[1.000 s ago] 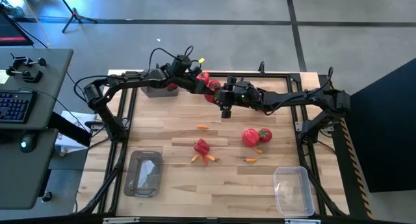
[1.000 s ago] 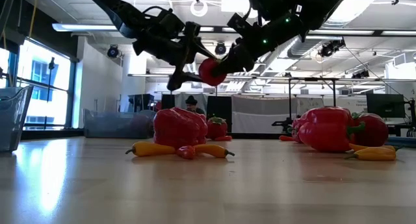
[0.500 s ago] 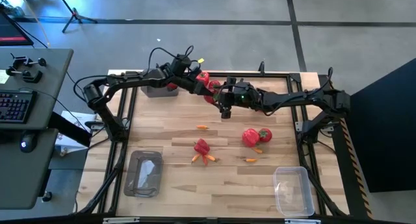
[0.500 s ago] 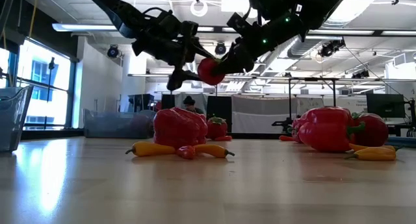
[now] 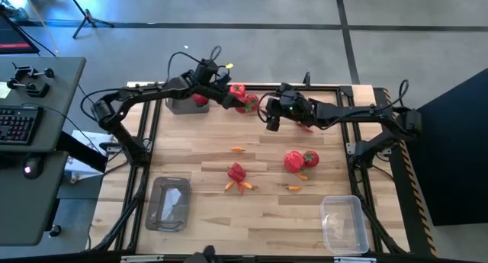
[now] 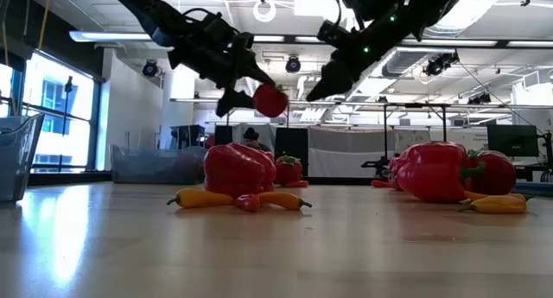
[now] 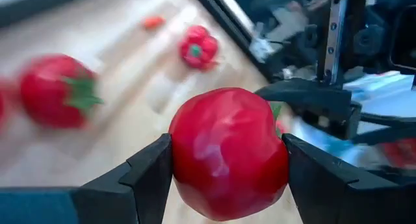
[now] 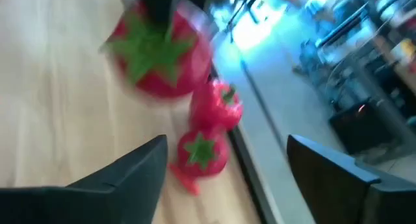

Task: Sort produce into baskets
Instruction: Put the red tomato into the top black bin

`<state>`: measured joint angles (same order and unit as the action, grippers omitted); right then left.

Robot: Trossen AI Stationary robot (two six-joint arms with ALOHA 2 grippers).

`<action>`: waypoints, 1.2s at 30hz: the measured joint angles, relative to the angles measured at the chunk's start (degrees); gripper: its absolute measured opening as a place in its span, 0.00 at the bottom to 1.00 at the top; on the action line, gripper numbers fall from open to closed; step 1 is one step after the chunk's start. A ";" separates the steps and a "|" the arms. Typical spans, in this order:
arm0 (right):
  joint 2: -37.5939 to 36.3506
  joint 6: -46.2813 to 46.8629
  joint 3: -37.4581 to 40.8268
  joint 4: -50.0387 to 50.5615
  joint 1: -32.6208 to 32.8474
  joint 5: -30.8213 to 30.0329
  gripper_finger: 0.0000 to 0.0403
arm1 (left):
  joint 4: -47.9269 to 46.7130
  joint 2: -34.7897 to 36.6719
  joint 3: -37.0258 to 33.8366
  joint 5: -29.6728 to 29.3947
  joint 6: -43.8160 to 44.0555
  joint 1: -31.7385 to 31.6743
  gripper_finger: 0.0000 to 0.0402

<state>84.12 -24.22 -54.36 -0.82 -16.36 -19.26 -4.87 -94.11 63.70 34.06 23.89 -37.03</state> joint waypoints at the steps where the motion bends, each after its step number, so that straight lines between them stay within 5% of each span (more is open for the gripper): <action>1: 0.00 1.19 0.01 1.11 -0.44 0.92 0.69 | -1.19 0.70 0.03 -2.21 -2.02 -0.43 0.59; 7: 0.15 4.85 0.01 2.05 -3.25 6.52 0.38 | -11.24 6.44 0.07 -14.81 -11.50 -2.08 0.59; 14: 0.17 4.61 0.06 0.99 -5.03 8.89 0.03 | -30.19 14.12 0.11 -37.50 -13.96 -3.65 0.59; 21: 0.20 3.41 0.06 -0.62 -5.43 12.10 0.05 | -41.92 14.98 0.11 -49.34 -12.16 -8.27 0.59; 36: 0.22 3.64 0.10 -0.50 -5.53 12.21 0.00 | -40.10 5.27 -2.19 -49.74 -13.07 -18.25 0.59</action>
<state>84.33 -20.58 -54.26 -1.32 -21.89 -7.05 -44.97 -88.83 61.52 -15.68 10.82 -55.28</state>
